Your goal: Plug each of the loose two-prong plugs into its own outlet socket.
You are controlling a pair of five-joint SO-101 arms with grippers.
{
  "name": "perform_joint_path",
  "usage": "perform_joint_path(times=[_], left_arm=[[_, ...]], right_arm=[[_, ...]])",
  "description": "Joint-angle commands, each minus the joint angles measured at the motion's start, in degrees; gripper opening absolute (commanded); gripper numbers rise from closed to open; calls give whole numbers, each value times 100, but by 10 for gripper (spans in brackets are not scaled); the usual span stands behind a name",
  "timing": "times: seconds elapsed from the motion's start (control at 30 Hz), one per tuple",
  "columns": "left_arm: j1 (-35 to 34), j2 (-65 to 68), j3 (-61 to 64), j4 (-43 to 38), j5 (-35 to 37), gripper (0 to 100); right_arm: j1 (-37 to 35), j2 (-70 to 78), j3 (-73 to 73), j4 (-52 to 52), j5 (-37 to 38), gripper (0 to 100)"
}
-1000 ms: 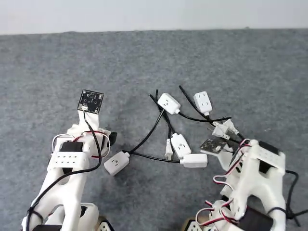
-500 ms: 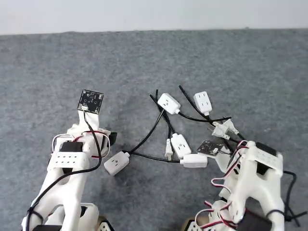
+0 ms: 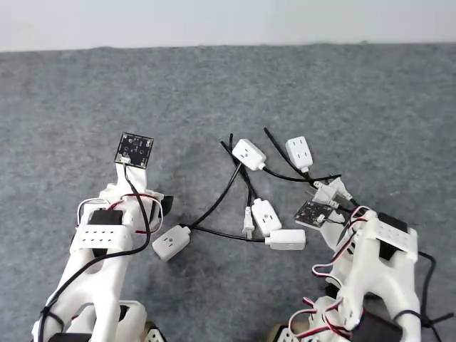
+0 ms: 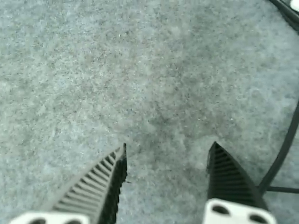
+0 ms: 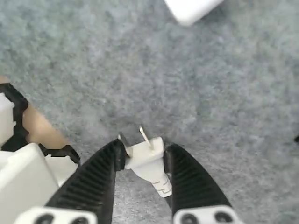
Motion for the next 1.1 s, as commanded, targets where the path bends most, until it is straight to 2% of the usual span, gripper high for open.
perform_joint_path(times=[0.0,0.13,0.33,0.5,0.73,0.9,1.07], left_arm=[[35,-132,-303,-132,35,269],[35,-132,-295,-193,35,269],[44,-132,-251,-255,35,269],[44,-132,-251,-255,35,269],[44,-132,-251,-255,35,269],[53,-132,-251,-255,35,269],[193,-132,-233,-237,-44,269]], right_arm=[[-84,48,193,66,97,9],[-110,-13,70,479,97,9],[-198,-13,-1257,2299,97,9],[-189,4,-1996,2624,70,9],[-233,22,-2259,2220,-97,9],[-637,57,-2145,998,-1143,9],[-1771,57,-1670,-154,-2382,9]])
